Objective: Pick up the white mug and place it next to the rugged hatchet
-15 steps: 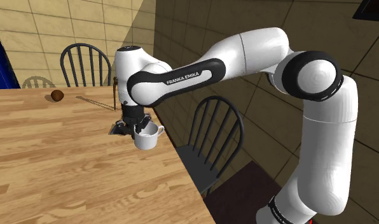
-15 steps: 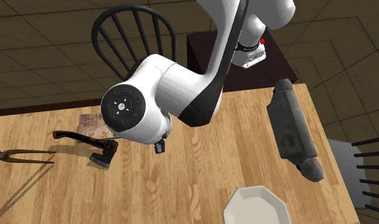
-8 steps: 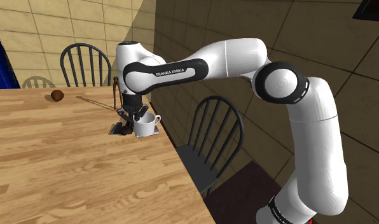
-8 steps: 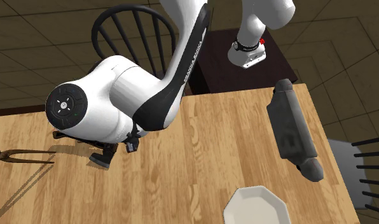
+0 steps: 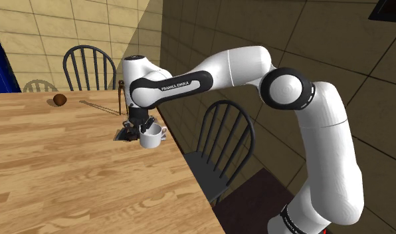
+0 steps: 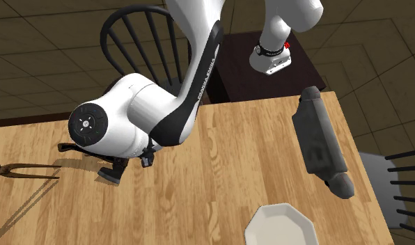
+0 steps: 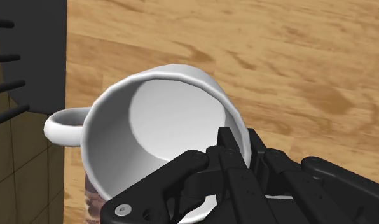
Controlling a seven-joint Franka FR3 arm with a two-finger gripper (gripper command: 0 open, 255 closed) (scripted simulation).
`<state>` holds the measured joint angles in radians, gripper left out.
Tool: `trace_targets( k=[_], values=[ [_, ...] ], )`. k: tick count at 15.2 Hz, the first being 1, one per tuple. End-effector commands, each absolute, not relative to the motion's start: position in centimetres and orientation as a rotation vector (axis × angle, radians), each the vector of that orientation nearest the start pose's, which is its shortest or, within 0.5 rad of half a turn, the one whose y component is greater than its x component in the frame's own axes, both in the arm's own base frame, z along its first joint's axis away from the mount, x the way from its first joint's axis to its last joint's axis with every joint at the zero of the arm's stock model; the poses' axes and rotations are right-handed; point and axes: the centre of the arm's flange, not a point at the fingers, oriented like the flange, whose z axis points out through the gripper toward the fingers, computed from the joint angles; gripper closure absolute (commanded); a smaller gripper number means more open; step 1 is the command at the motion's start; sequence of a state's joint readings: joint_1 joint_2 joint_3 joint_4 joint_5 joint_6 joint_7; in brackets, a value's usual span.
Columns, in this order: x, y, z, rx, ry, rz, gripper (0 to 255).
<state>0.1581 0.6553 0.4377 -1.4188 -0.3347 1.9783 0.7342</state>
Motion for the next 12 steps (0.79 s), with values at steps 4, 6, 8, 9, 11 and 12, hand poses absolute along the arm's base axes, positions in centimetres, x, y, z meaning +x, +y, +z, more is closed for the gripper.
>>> trace_targets(
  k=[4,6,8,9,11,12],
  values=[
    [63.4,33.0,31.2,-3.191,0.121,-0.003,255],
    [63.4,33.0,30.1,-3.191,0.121,-0.003,255],
    [63.4,33.0,29.1,-3.191,0.121,-0.003,255],
    [63.4,33.0,28.5,-3.191,0.121,-0.003,255],
    [63.4,33.0,27.5,-3.191,0.121,-0.003,255],
    [63.4,33.0,26.9,-3.191,0.121,-0.003,255]
  ],
)
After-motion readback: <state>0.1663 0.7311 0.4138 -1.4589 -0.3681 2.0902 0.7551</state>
